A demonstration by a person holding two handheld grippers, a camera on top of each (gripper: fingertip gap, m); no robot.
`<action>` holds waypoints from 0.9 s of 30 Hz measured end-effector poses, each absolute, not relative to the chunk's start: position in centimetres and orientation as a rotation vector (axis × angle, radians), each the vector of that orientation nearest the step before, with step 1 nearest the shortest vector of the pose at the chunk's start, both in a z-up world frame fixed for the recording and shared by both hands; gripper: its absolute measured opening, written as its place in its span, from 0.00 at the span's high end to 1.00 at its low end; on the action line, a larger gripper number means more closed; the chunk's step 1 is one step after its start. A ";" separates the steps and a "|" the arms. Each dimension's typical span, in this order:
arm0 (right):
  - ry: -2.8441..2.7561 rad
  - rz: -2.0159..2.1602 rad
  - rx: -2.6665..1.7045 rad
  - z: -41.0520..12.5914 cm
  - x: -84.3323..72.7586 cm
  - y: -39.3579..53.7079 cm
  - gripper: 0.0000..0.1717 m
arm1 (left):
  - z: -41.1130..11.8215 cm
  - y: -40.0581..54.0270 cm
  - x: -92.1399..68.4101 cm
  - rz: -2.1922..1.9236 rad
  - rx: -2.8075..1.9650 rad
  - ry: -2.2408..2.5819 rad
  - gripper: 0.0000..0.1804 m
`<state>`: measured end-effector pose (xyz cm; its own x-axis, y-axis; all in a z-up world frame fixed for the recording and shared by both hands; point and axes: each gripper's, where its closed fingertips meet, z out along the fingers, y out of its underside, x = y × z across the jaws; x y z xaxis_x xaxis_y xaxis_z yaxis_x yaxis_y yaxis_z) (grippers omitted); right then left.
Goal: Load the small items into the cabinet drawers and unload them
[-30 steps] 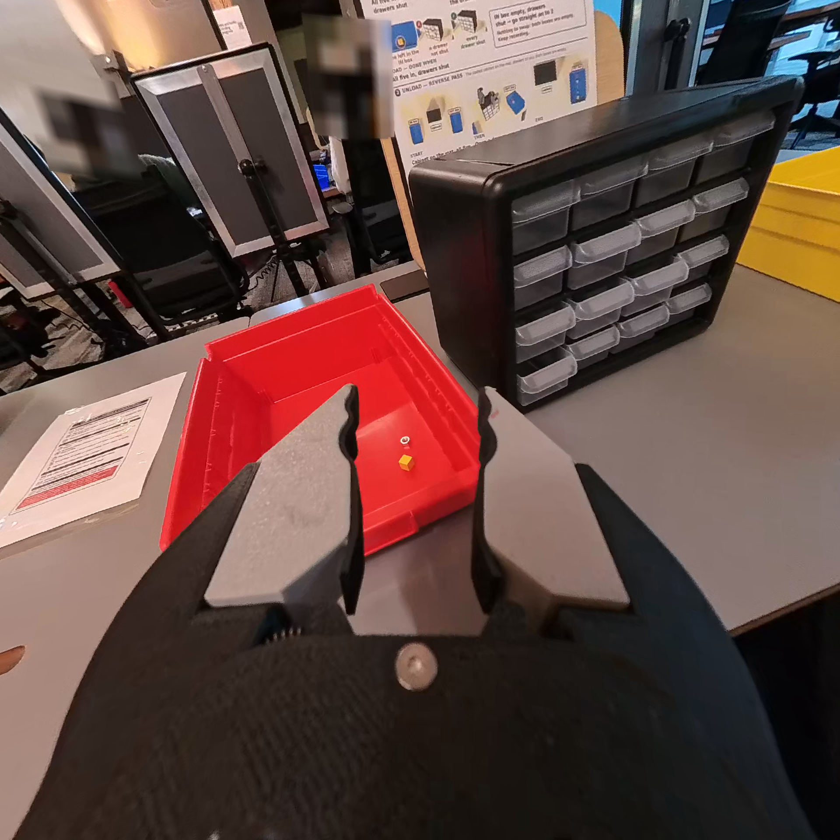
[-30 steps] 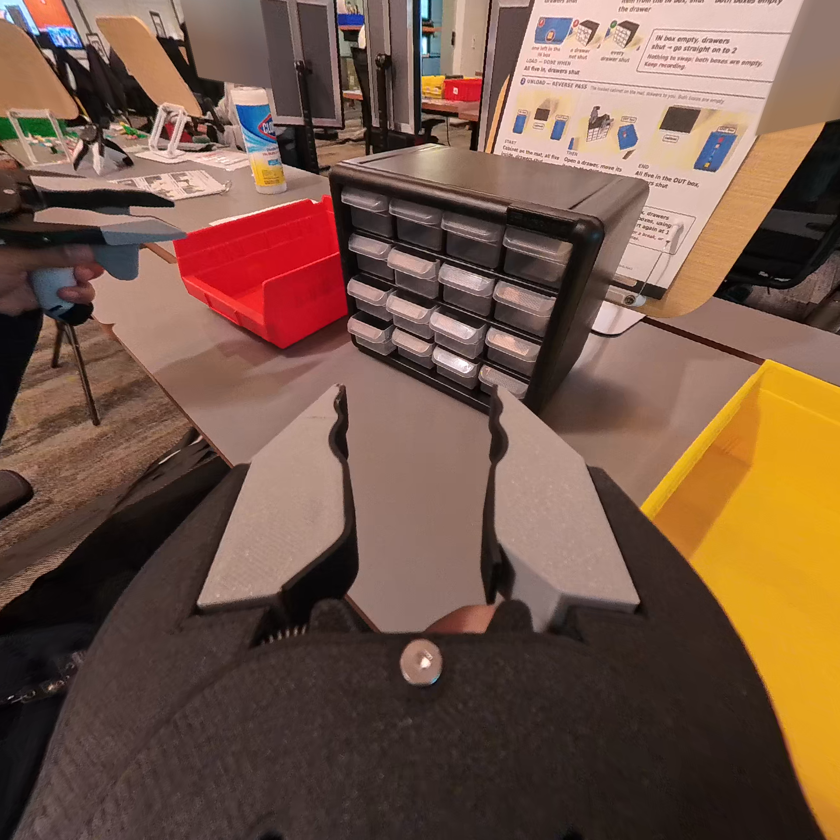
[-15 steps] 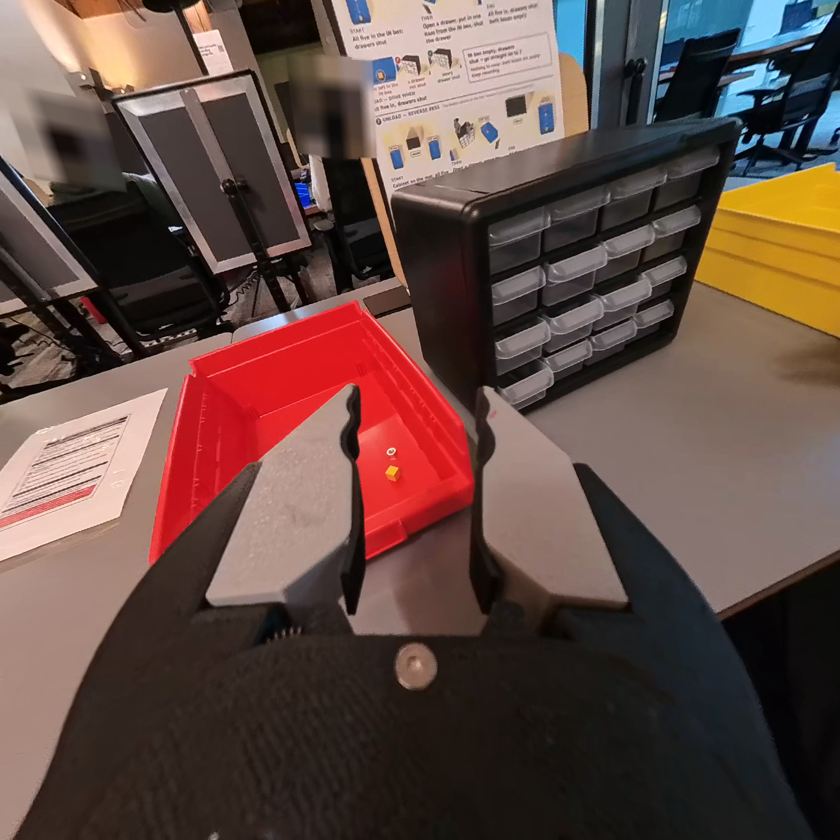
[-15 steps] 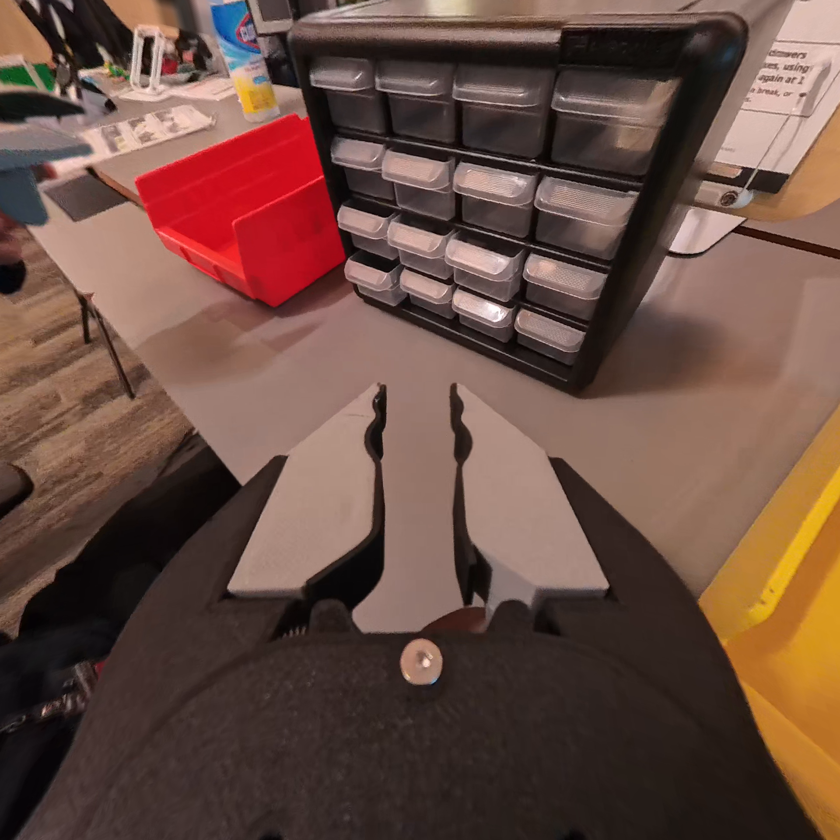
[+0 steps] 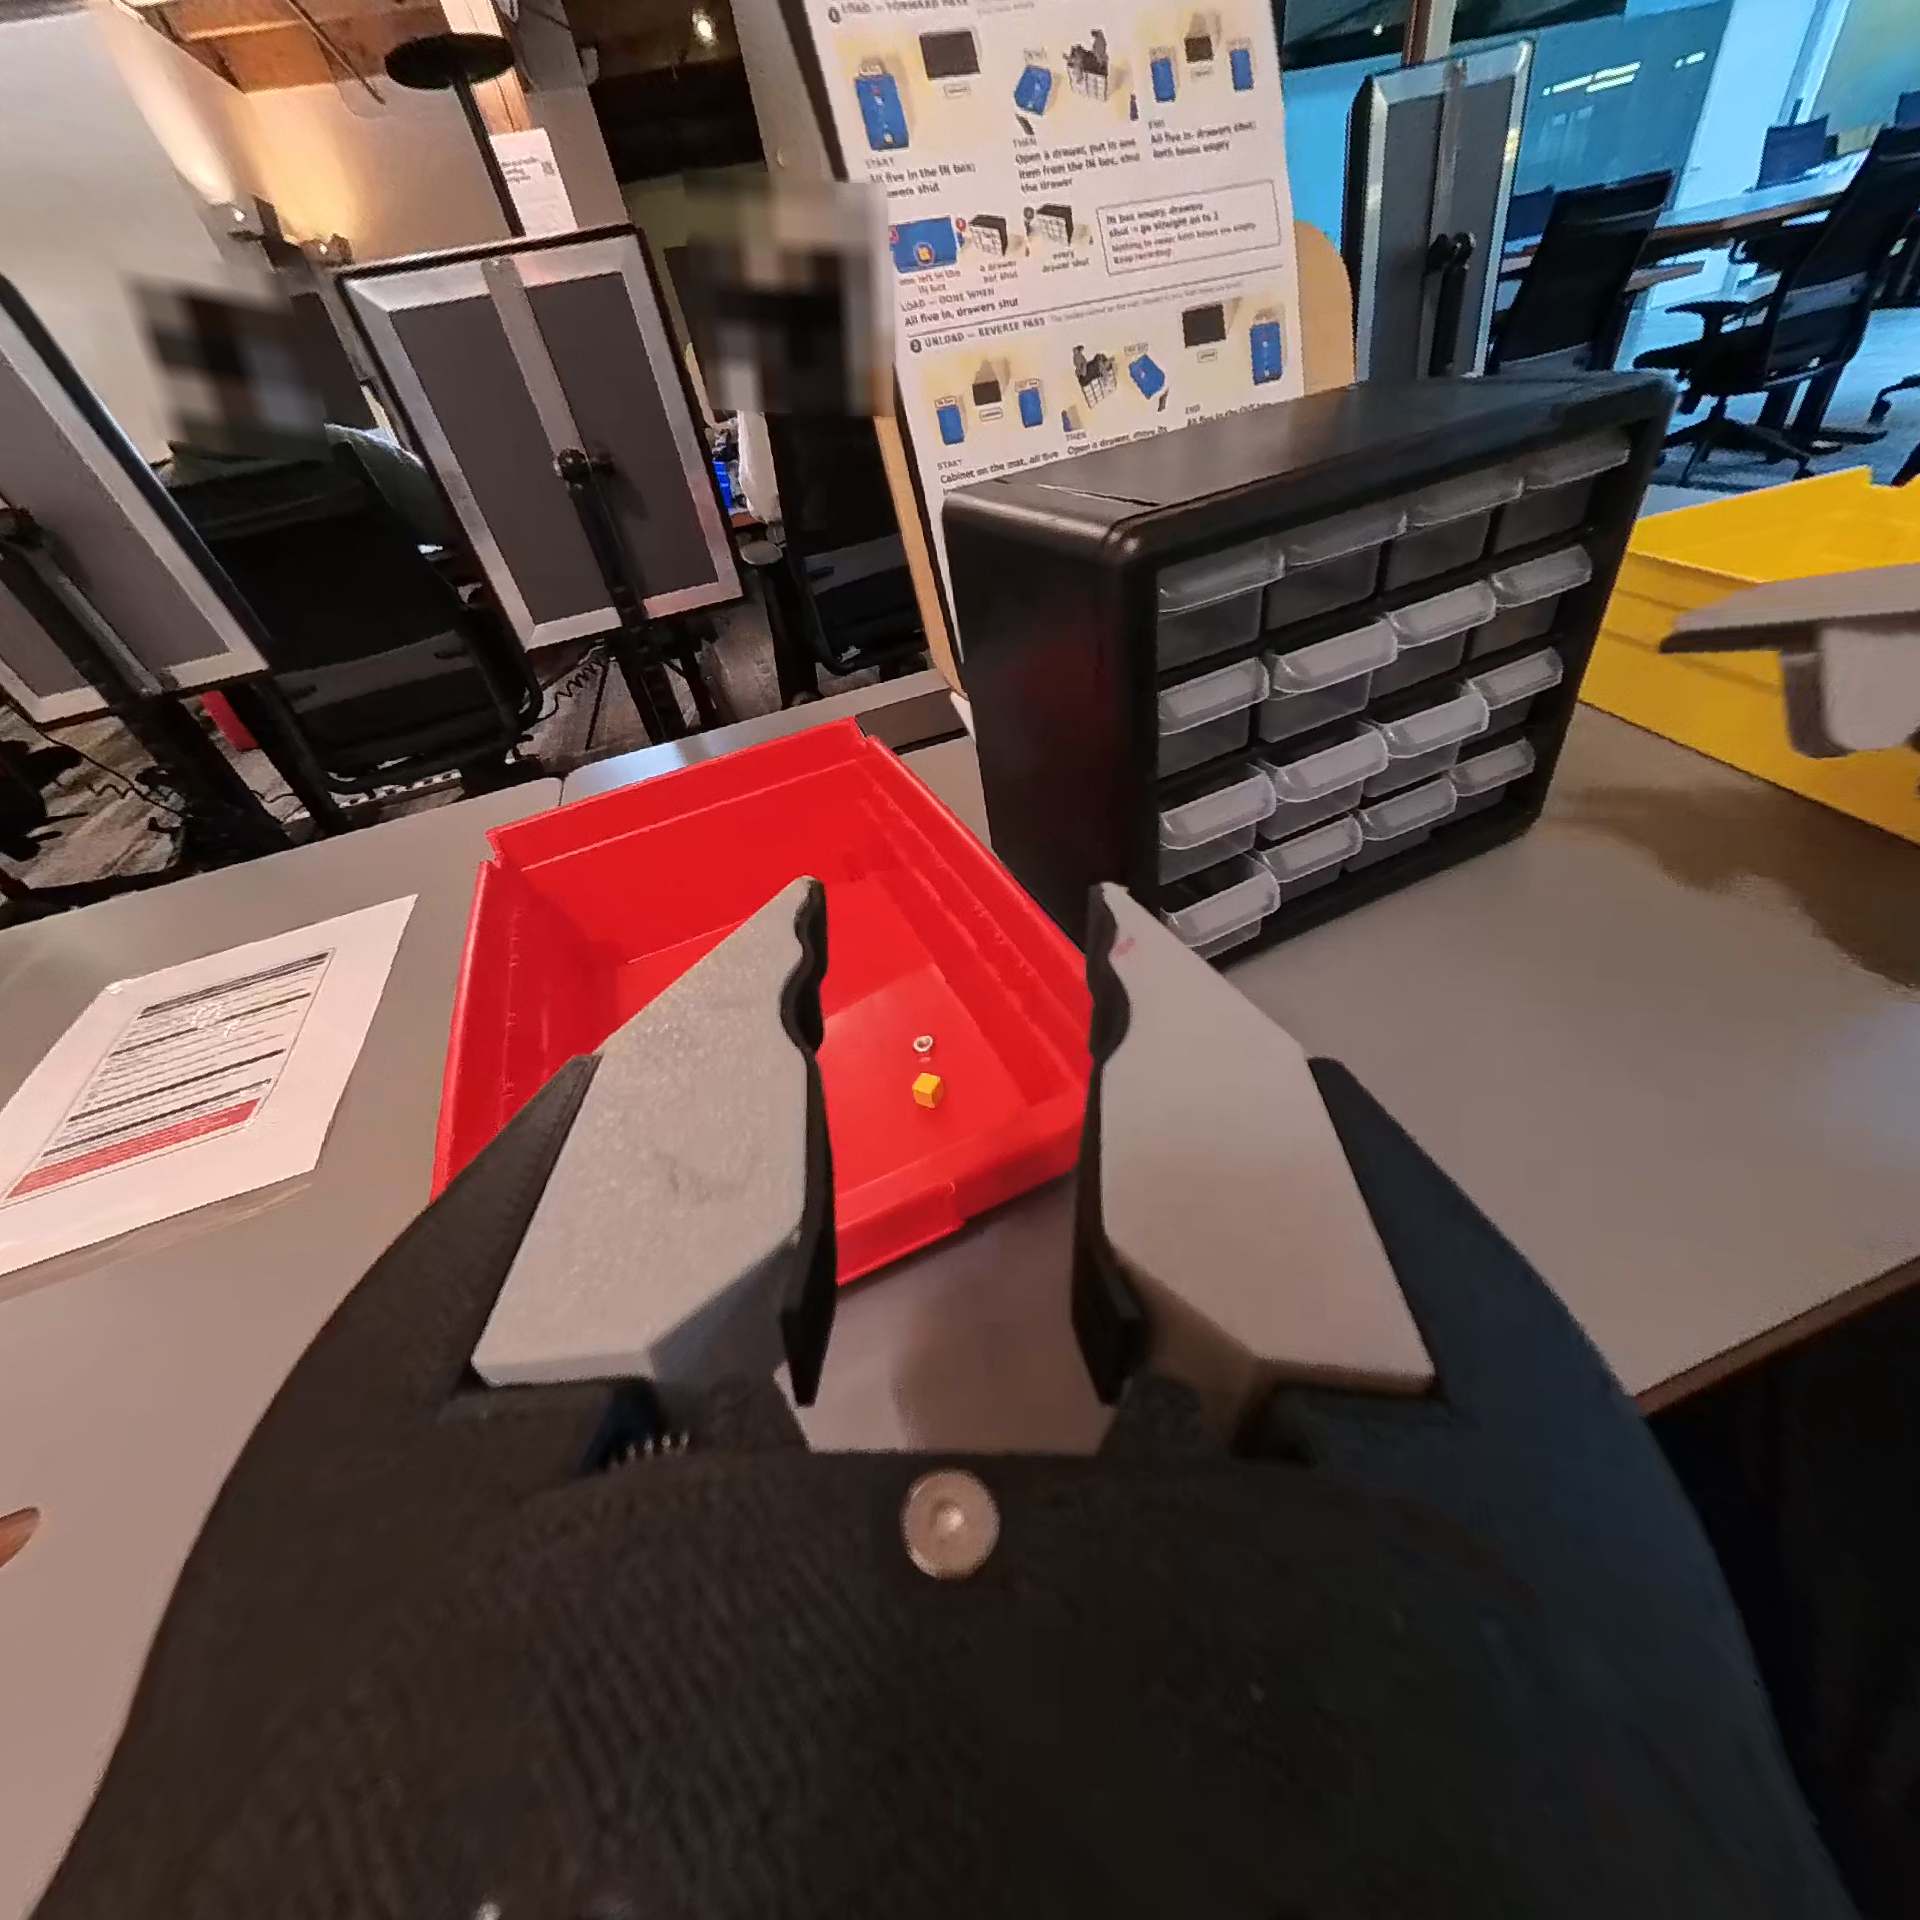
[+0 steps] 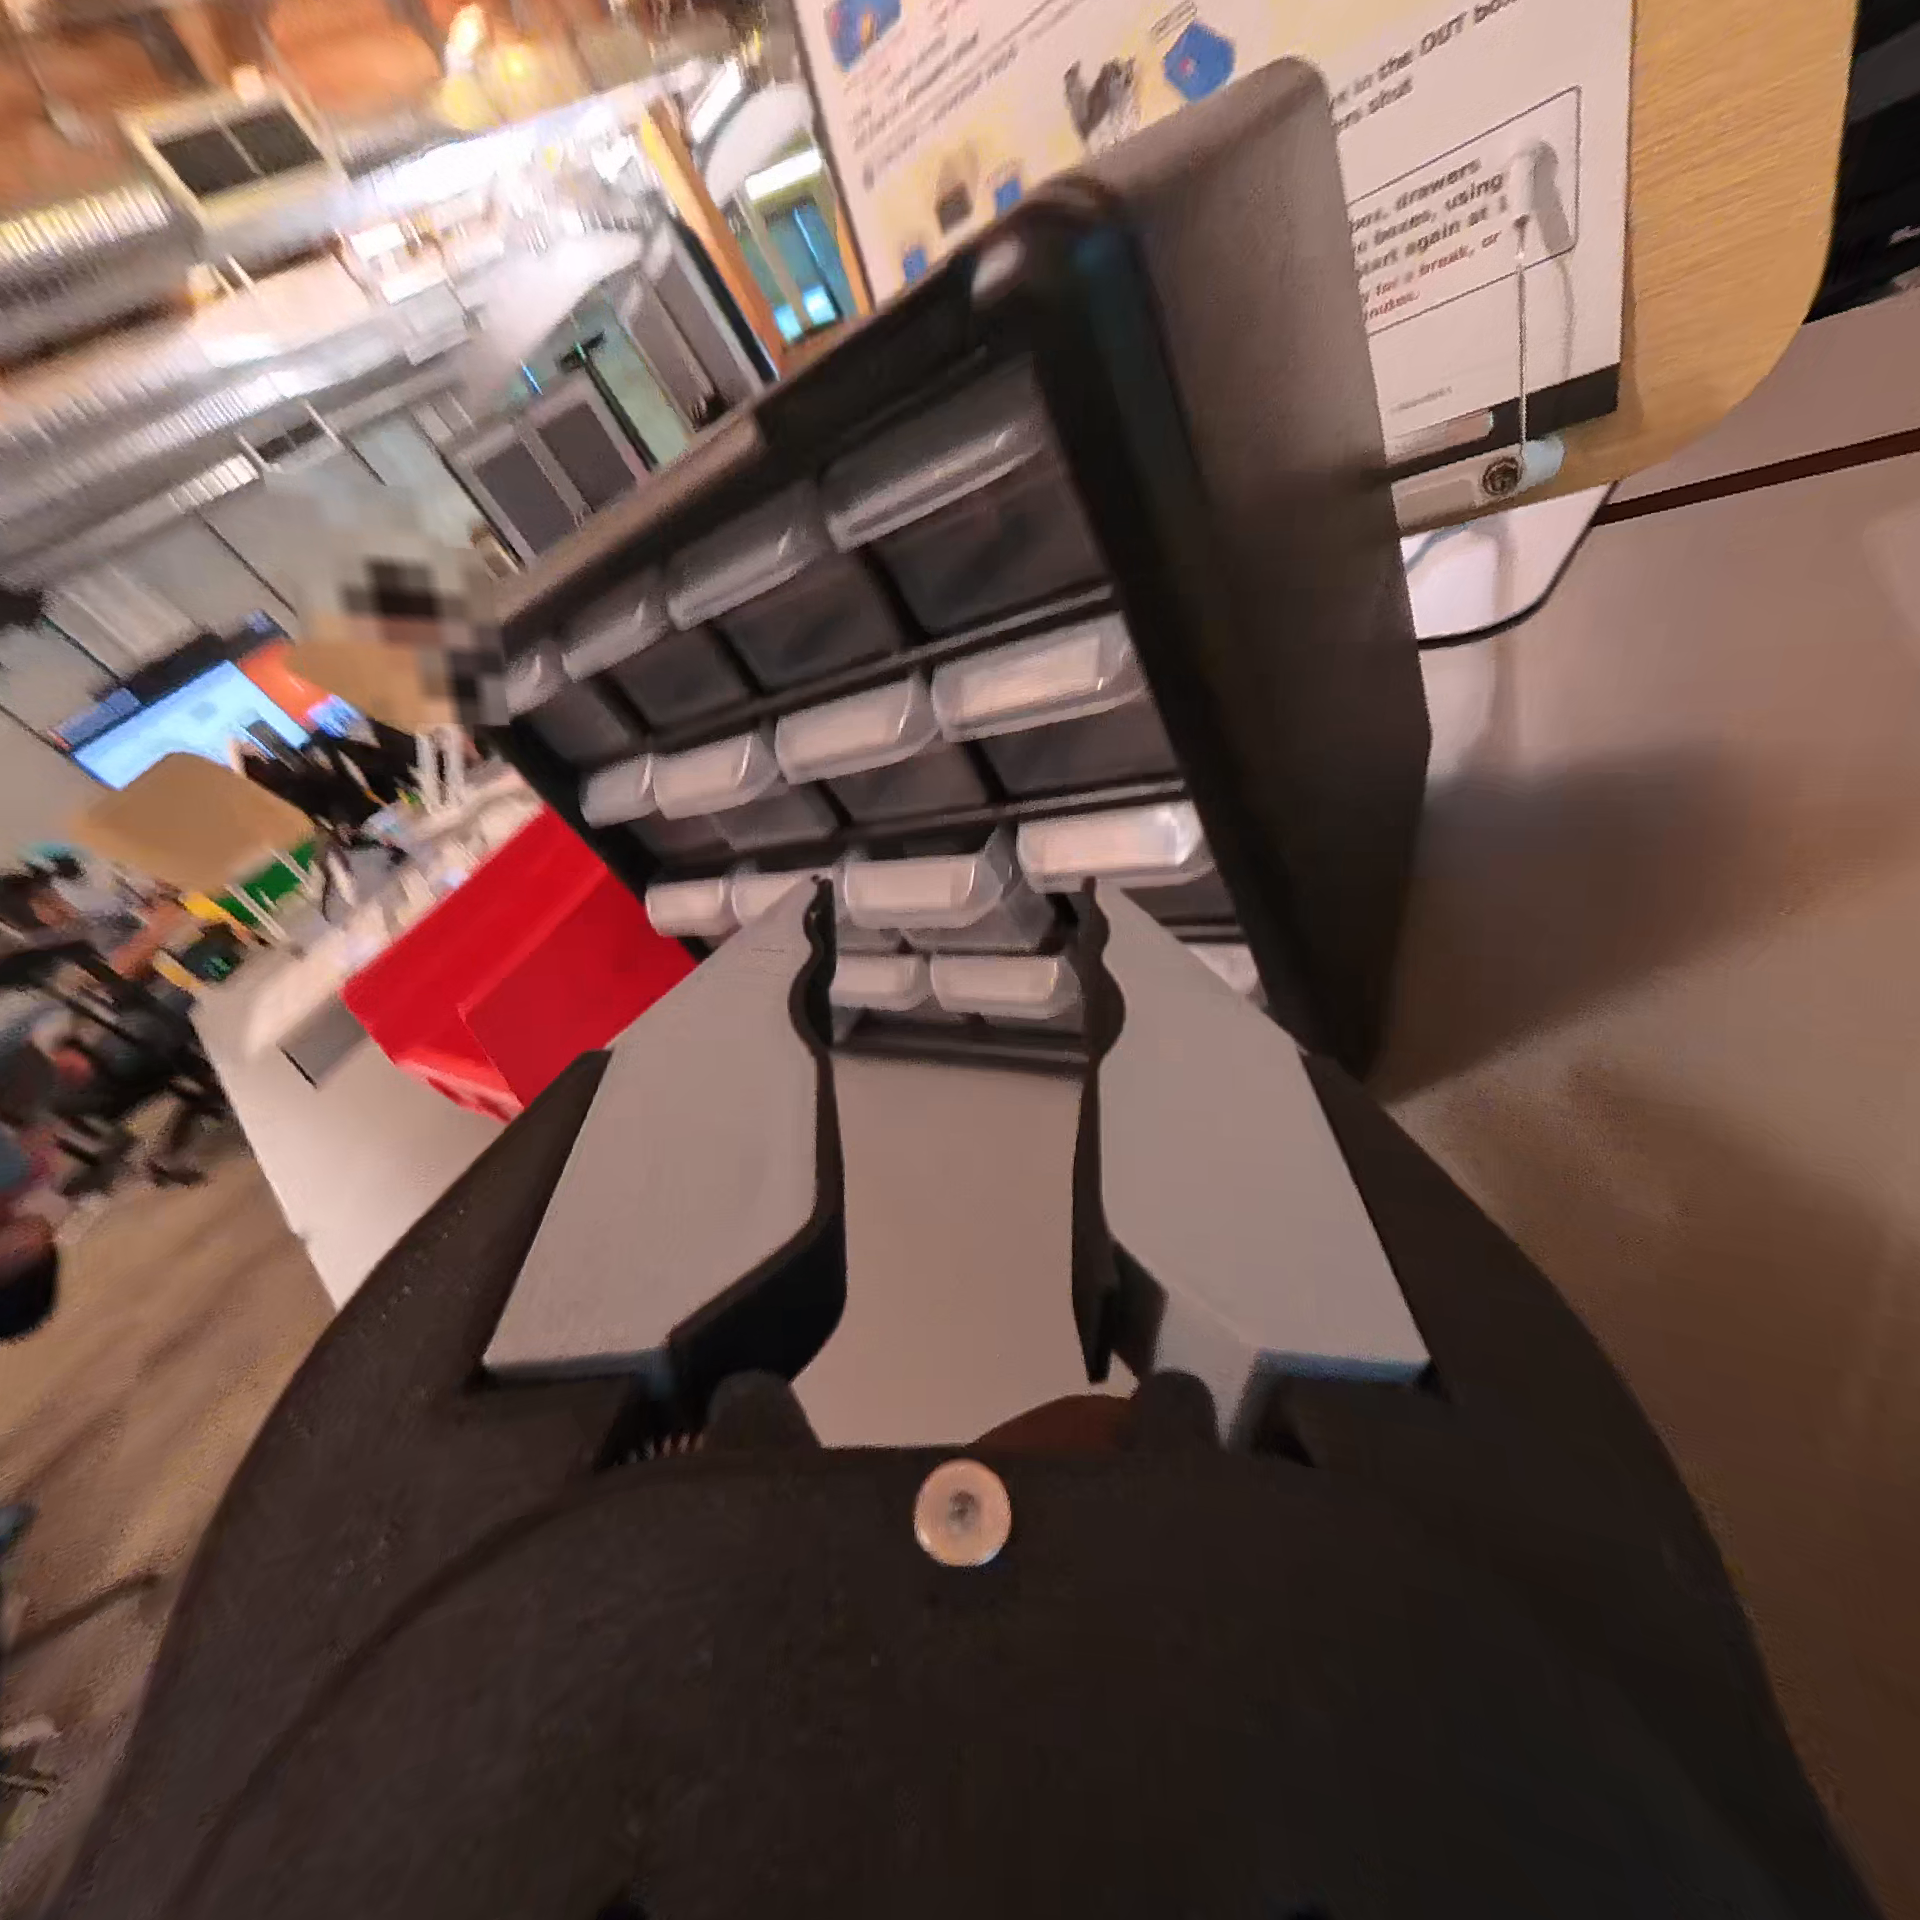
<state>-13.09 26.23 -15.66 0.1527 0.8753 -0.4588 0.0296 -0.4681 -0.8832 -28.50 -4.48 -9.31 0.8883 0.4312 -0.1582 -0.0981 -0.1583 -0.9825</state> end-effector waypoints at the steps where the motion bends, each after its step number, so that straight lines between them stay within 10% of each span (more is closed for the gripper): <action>1: -0.838 1.454 -1.672 -15.2 -13.6 26.8 0.75 | -9.2 -4.6 -28.6 0.467 -1.664 -0.264 0.74; 27: -0.598 1.726 -1.678 -14.6 -14.7 28.0 0.94 | -9.3 -4.3 -28.6 0.444 -1.662 -0.252 0.74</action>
